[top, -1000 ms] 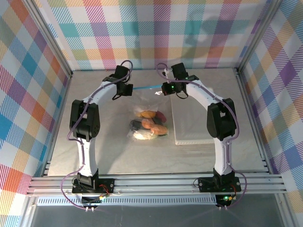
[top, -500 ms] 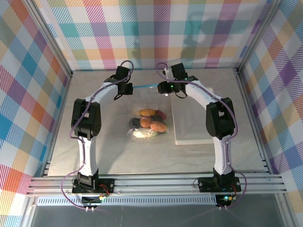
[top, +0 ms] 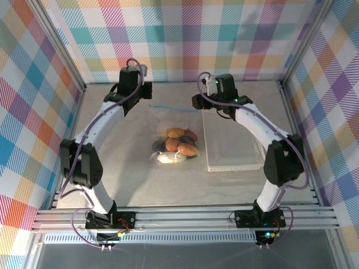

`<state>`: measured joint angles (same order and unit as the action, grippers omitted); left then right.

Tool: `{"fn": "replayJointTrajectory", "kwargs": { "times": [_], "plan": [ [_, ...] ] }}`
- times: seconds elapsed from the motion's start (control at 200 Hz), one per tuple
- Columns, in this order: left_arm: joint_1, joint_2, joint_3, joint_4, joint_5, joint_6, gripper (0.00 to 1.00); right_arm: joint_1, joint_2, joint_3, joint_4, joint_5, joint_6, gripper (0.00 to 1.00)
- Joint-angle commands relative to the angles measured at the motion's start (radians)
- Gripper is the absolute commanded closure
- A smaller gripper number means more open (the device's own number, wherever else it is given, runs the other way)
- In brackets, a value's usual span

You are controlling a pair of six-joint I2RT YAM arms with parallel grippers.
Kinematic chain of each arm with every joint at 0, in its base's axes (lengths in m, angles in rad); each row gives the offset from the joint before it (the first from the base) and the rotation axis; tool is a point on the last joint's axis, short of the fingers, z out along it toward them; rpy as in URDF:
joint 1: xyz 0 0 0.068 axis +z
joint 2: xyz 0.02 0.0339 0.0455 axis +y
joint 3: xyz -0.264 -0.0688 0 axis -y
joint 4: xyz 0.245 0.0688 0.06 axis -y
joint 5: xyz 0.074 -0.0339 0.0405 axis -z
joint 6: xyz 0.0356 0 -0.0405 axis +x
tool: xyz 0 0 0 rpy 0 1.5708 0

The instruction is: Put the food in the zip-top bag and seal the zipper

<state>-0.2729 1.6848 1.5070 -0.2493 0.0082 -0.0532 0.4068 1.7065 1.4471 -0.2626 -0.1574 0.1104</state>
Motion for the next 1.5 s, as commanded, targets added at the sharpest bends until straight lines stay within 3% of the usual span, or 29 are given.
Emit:
{"fn": "replayJointTrajectory", "kwargs": {
  "times": [0.0,0.11,0.28,0.365,0.415,0.48,0.61,0.74,0.895,1.025,1.265,1.495],
  "plan": [
    [-0.006,-0.154,-0.172,0.031,-0.007,-0.055,0.96,-0.003,-0.134,-0.109,0.044,0.045,0.02,0.36],
    [-0.005,-0.339,-0.31,0.01,-0.058,-0.072,0.82,-0.009,-0.312,-0.24,0.026,0.124,0.009,0.32],
    [0.004,-0.564,-0.447,-0.094,-0.195,-0.042,0.76,-0.043,-0.582,-0.421,-0.03,0.278,-0.002,0.25],
    [0.013,-0.672,-0.553,-0.05,-0.265,-0.021,0.67,-0.073,-0.702,-0.509,-0.037,0.345,-0.001,0.22],
    [0.019,-0.723,-0.61,-0.038,-0.3,-0.013,0.55,-0.099,-0.759,-0.563,-0.027,0.367,0.006,0.19],
    [0.027,-0.77,-0.673,0.012,-0.332,-0.01,0.31,-0.14,-0.819,-0.621,-0.021,0.373,0.022,0.17],
    [0.034,-0.794,-0.758,0.03,-0.347,-0.023,0.0,-0.201,-0.866,-0.69,-0.022,0.364,0.05,0.16],
    [0.04,-0.753,-0.853,0.152,-0.413,-0.045,0.0,-0.235,-0.841,-0.727,-0.004,0.356,0.076,0.15],
    [0.049,-0.676,-1.012,0.45,-0.511,-0.056,0.0,-0.262,-0.805,-0.761,0.035,0.328,0.096,0.15],
    [0.066,-0.598,-1.124,0.711,-0.519,-0.029,0.0,-0.284,-0.797,-0.768,0.034,0.313,0.1,0.15],
    [0.092,-0.392,-1.099,0.861,-0.509,0.012,0.0,-0.303,-0.784,-0.789,0.078,0.302,0.097,0.14],
    [0.096,-0.161,-1.117,1.131,-0.505,0.08,0.0,-0.316,-0.749,-0.805,0.124,0.334,0.082,0.14]
  ]
}}
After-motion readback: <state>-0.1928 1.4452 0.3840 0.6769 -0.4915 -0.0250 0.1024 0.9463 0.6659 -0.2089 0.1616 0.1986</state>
